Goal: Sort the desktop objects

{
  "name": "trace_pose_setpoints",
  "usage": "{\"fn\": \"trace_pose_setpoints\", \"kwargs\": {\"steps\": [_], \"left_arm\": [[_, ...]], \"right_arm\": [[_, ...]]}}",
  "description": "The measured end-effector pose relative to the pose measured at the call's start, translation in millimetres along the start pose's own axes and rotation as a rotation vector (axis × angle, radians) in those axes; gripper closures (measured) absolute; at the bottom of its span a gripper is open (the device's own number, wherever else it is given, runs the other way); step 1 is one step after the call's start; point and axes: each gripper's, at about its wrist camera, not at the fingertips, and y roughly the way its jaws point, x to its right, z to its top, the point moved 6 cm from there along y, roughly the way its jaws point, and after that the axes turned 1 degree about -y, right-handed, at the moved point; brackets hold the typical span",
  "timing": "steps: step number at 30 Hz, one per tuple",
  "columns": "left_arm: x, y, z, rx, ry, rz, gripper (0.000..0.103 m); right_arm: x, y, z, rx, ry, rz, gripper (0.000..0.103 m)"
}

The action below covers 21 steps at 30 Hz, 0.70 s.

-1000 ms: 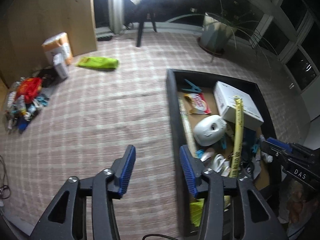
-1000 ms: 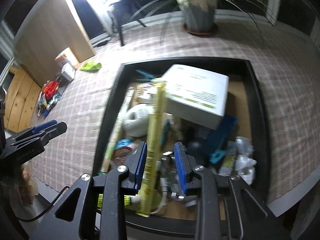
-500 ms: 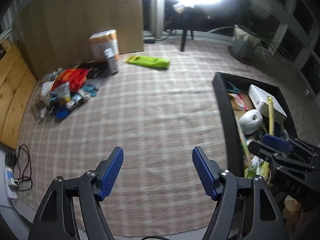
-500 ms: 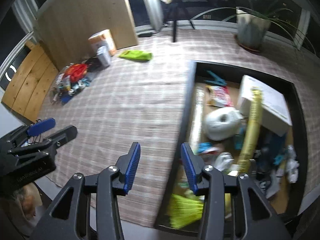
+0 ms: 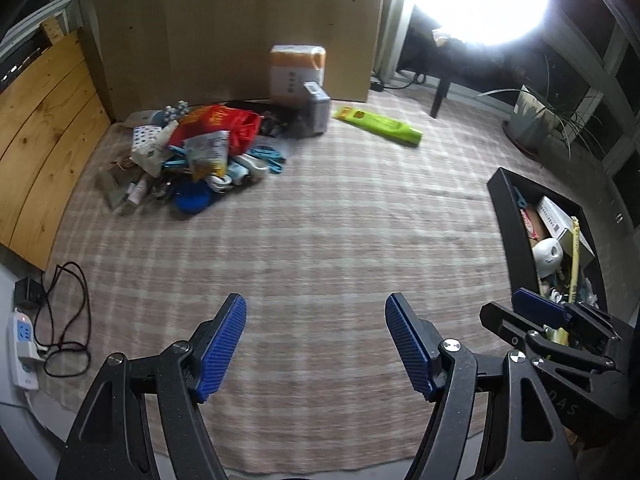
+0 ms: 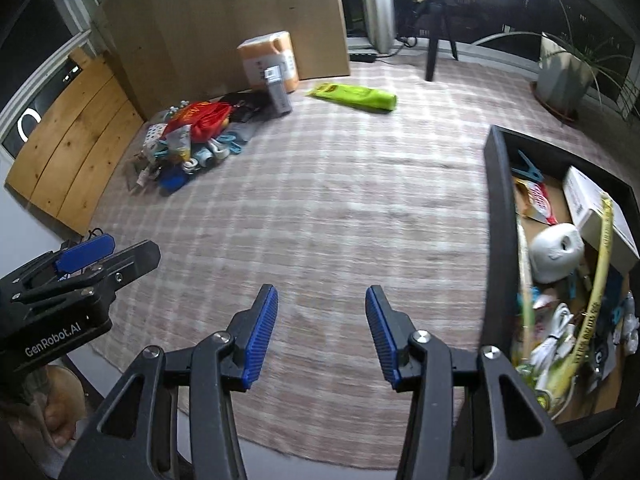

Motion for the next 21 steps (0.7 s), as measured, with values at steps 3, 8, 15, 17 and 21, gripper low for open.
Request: {"fn": "trace_pose_setpoints", "kwargs": {"steps": [3,8,15,17,21], "left_arm": [[-16.1,2.4,1.6,0.001,0.004,0.012,0.033],[-35.9,11.5,2.3,-0.022,0.008,0.018,0.029],[-50.9,23.9,-2.3,-0.050,0.015,0.009,0.029],[-53.9,27.0,-3.7,-0.058,0.015,0.010,0.029],[-56.5,32.2,-7.6,-0.076,0.006,0.014,0.028]], "right_arm": [[-17.5,4.4,6.1,0.012,0.009,-0.002,0.058],[-42.5,10.7,11.1,0.031,0.006,-0.012,0.058],[-63.3,24.6,10.7,0.021,-0.001,-0.016,0.058],[-64.4,28.4,10.8,0.017,0.003,-0.015,0.058],[-65.0,33.8,11.1,0.009,0.012,-0.008,0.058]]}}
